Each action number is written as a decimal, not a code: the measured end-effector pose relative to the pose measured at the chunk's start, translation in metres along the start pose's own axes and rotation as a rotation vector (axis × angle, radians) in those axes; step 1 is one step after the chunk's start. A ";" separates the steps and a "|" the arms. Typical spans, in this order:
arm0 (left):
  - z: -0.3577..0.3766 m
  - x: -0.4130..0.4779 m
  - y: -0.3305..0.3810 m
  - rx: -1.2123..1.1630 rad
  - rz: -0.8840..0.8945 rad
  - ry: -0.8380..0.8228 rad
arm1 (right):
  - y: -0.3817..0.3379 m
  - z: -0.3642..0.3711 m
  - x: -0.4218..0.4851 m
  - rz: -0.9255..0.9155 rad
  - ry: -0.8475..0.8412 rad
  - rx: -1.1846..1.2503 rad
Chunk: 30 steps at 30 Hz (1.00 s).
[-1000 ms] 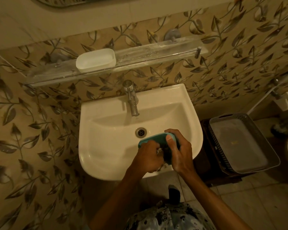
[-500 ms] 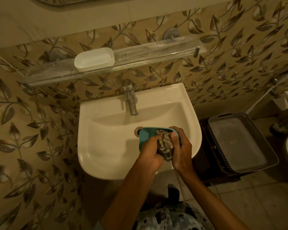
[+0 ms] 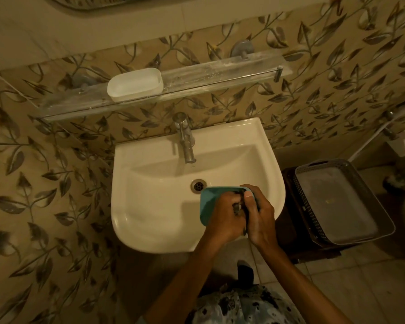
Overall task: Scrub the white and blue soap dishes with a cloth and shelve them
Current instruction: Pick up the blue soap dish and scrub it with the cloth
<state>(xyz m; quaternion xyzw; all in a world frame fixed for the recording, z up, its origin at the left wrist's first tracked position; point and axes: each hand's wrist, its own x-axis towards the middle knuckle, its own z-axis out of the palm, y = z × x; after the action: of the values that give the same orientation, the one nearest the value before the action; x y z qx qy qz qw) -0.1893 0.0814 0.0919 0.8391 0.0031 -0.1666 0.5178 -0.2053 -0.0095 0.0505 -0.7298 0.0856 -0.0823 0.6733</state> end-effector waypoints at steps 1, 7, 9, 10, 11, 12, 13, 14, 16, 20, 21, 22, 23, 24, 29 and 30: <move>-0.002 -0.001 0.000 0.075 0.038 -0.045 | 0.002 -0.001 -0.002 0.014 -0.011 0.007; -0.003 -0.005 -0.009 0.450 0.266 -0.056 | 0.008 -0.008 -0.009 0.061 -0.021 0.005; -0.001 -0.004 -0.016 0.606 0.317 0.012 | 0.006 -0.010 -0.007 0.059 -0.007 -0.004; -0.002 -0.002 -0.017 0.702 0.289 0.021 | 0.005 -0.010 -0.006 0.049 -0.004 -0.016; -0.003 0.000 -0.020 0.798 0.227 0.015 | 0.004 -0.010 -0.006 0.038 -0.007 -0.029; -0.004 0.001 -0.021 0.871 0.153 -0.003 | 0.004 -0.009 -0.007 0.030 -0.010 -0.034; -0.003 0.000 -0.021 0.887 0.105 -0.008 | 0.003 -0.009 -0.007 0.024 -0.008 -0.034; 0.000 -0.001 -0.020 0.859 0.074 -0.003 | 0.003 -0.009 -0.007 0.014 0.000 -0.036; 0.004 -0.004 -0.015 0.801 -0.005 -0.018 | 0.003 -0.010 -0.006 -0.020 0.024 -0.050; 0.004 -0.005 -0.010 0.528 -0.023 -0.026 | 0.000 -0.014 0.002 -0.076 0.020 -0.084; 0.004 -0.006 -0.006 0.437 -0.020 -0.004 | -0.001 -0.014 0.003 -0.084 0.004 -0.093; 0.005 -0.006 -0.003 0.340 -0.030 0.020 | -0.003 -0.012 0.004 -0.086 -0.009 -0.096; 0.006 -0.006 0.000 0.246 -0.050 0.040 | -0.003 -0.011 0.004 -0.086 -0.017 -0.095; 0.009 -0.005 0.003 0.161 -0.077 0.060 | -0.004 -0.011 0.005 -0.085 -0.019 -0.090; 0.015 0.001 0.013 -0.004 -0.079 0.087 | -0.001 -0.012 0.003 -0.047 0.015 -0.030; 0.014 0.002 0.013 0.051 -0.015 0.081 | 0.000 -0.012 0.003 -0.033 0.024 -0.004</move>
<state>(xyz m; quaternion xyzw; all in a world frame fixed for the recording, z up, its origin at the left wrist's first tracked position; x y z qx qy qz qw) -0.1893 0.0632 0.0971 0.8580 0.0262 -0.1365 0.4944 -0.2057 -0.0220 0.0514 -0.7313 0.0820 -0.1021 0.6693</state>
